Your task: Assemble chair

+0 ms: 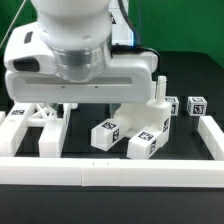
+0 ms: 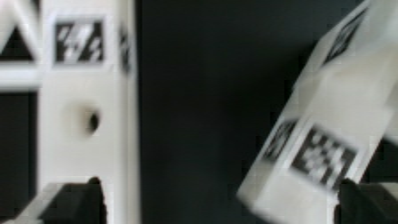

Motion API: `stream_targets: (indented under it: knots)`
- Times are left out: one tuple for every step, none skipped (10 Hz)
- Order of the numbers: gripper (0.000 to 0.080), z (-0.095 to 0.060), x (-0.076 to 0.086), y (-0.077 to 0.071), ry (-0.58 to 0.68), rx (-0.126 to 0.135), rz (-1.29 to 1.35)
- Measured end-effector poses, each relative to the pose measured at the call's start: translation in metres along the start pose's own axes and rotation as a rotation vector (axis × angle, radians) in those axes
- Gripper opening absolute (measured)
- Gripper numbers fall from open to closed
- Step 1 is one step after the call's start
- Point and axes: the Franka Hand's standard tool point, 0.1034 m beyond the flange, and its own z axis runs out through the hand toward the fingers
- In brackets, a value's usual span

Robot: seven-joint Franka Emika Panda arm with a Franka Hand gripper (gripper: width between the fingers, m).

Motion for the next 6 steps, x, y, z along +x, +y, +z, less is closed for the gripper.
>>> stream_targets:
  knots:
    - [0.0648,-0.007,0.002,0.008,0.073,-0.012,-0.028]
    - [0.0648,-0.019,0.001,0.015,0.106,-0.014,-0.042]
    - [0.0648,-0.035,0.01,0.02,0.209,-0.034,-0.037]
    - [0.0648,-0.039,0.01,0.023,0.247,-0.041,-0.04]
    - [0.0648,-0.041,0.018,0.028,0.345,-0.065,-0.034]
    - [0.0648,-0.039,0.016,0.031,0.389,-0.079,-0.034]
